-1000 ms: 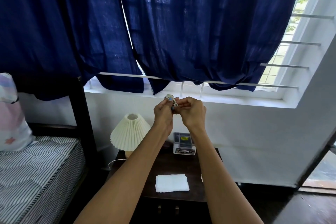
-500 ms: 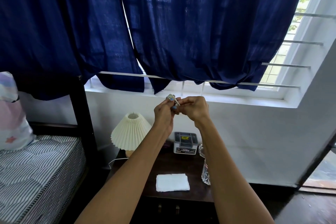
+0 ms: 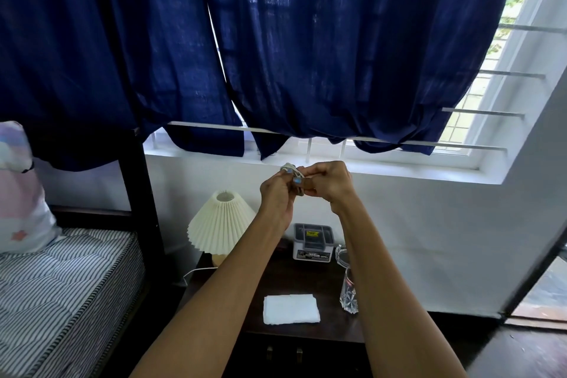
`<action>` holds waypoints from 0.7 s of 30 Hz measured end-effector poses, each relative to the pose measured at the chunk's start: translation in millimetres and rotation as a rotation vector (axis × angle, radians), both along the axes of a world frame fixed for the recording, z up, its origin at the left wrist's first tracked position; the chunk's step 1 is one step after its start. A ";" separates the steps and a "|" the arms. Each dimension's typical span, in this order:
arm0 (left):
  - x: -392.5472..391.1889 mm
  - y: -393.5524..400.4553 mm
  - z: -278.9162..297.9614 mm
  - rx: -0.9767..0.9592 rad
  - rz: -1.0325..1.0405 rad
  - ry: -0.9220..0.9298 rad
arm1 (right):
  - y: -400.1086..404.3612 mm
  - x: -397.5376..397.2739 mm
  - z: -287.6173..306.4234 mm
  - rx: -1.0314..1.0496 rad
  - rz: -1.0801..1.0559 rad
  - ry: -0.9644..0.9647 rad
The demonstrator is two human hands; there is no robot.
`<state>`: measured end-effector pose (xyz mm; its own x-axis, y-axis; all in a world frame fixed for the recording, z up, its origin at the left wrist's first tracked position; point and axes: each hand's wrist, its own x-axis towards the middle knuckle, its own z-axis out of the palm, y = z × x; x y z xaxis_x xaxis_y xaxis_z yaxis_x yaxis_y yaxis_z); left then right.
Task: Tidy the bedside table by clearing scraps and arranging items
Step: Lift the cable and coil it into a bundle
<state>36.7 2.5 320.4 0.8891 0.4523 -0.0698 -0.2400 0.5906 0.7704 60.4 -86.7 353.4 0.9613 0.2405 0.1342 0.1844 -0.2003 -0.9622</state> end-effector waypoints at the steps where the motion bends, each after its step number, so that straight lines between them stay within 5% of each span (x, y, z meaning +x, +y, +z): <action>1: -0.1 -1.0 0.2 0.001 -0.003 -0.005 | 0.1 0.3 -0.7 -0.005 -0.007 0.001; 21: -0.8 -2.6 8.2 0.086 -0.014 -0.008 | 1.0 0.3 3.7 -0.008 -0.015 0.072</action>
